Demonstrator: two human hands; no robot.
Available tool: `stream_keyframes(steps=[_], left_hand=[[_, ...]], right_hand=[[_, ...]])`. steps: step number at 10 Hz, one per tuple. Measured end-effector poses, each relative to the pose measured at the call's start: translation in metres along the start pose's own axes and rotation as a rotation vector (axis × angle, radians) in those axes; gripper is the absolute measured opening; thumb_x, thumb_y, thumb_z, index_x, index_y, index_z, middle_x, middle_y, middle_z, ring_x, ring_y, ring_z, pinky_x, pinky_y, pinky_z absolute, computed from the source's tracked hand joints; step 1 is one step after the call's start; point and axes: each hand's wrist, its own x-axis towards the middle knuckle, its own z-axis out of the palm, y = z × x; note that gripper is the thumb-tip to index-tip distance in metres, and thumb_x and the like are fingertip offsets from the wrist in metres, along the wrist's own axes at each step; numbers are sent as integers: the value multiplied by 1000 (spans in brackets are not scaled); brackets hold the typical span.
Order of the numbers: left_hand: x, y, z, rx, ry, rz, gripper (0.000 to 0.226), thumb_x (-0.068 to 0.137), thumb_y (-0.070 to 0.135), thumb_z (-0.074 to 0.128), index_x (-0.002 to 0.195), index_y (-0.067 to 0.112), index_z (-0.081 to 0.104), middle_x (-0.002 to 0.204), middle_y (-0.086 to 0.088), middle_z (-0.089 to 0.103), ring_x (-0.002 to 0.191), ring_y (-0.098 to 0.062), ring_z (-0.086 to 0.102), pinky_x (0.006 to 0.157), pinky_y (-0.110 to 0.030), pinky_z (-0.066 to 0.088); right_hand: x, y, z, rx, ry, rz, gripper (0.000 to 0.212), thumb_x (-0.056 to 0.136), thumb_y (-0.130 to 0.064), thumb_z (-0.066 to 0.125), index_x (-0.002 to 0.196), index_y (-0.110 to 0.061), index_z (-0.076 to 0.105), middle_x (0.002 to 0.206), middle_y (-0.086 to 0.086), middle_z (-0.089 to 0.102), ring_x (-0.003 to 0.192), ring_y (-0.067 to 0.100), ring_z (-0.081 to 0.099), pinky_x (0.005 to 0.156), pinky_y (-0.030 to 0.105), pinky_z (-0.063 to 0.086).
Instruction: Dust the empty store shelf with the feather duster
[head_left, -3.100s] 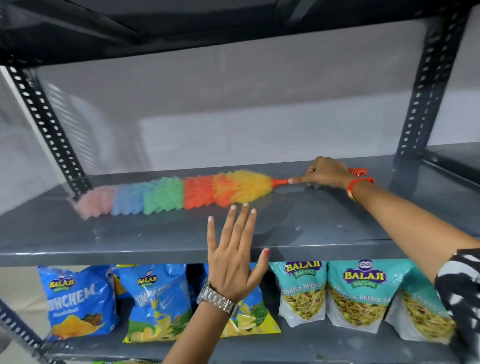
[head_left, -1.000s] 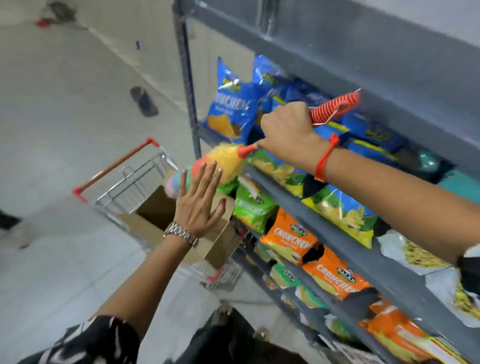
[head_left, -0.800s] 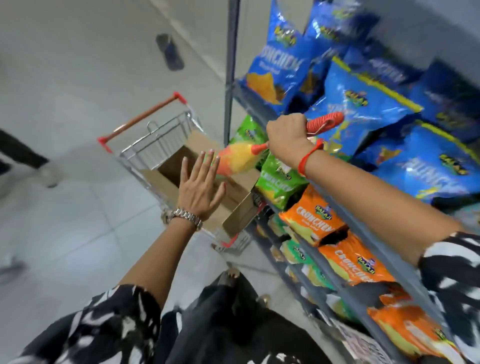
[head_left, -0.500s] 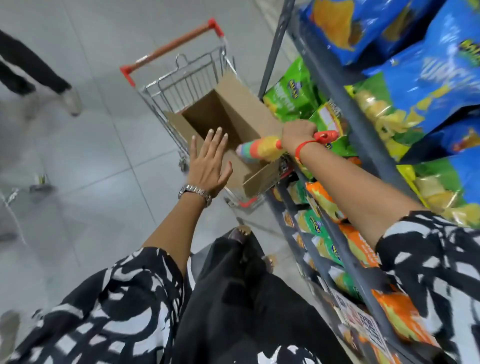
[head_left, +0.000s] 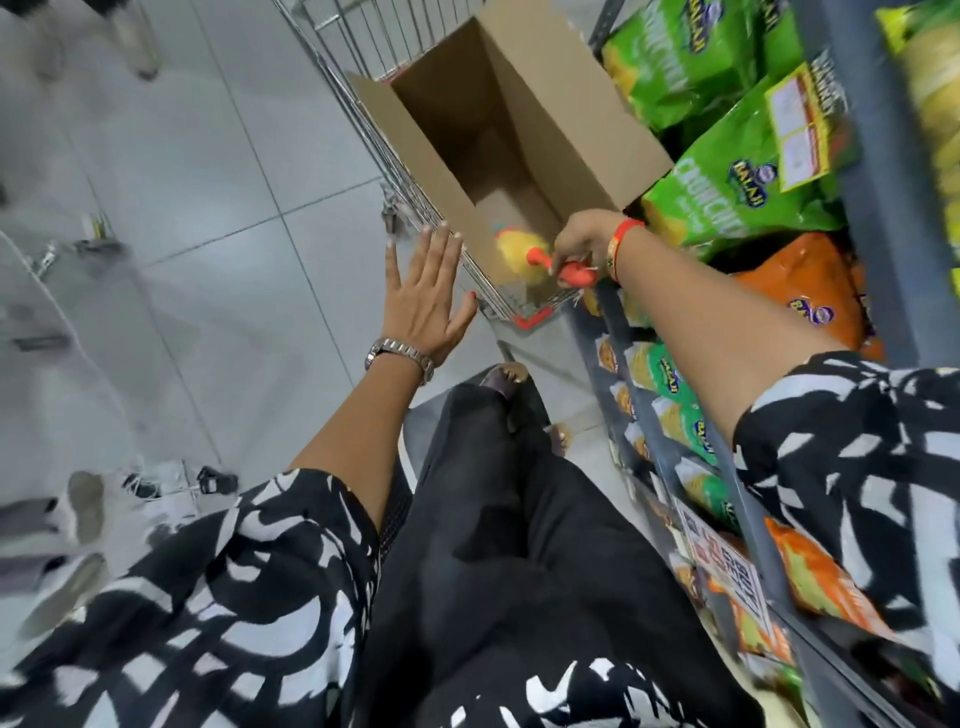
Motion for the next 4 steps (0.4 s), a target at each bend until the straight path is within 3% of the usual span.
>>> stream_keyframes(steps=[1,2,3,4], left_hand=[[-6,3,2,7,-20,-12,75,85,53,6,149,14,13,156,-8,13,143,-24,10,111,-48,-12],[-4,4,0,0,-31,-32,76,84,54,4,149,14,12,156,-8,11,144,-24,8,111,-50,-11],[-2,8,-8,-13,-47,-12,77,84,55,3,149,14,12,157,-7,11,144,-23,8,111,-49,-12],[5,12,-11,-26,-20,-20,76,85,55,3,149,15,11,157,-7,10,144,-22,7,111,-47,-13]], right_hand=[[-17,-2,15,-79,-37,14,31,98,-4,45,68,-10,39,62,9,43,53,16,43,37,19,41],[-12,7,21,23,-56,19,23,97,-4,46,74,-7,43,71,10,48,62,17,50,44,27,51],[-9,12,23,83,5,21,6,94,-5,52,89,-1,53,76,13,56,66,19,57,67,35,54],[-9,16,20,77,190,-40,32,89,-9,59,117,7,58,105,21,66,98,31,67,90,40,53]])
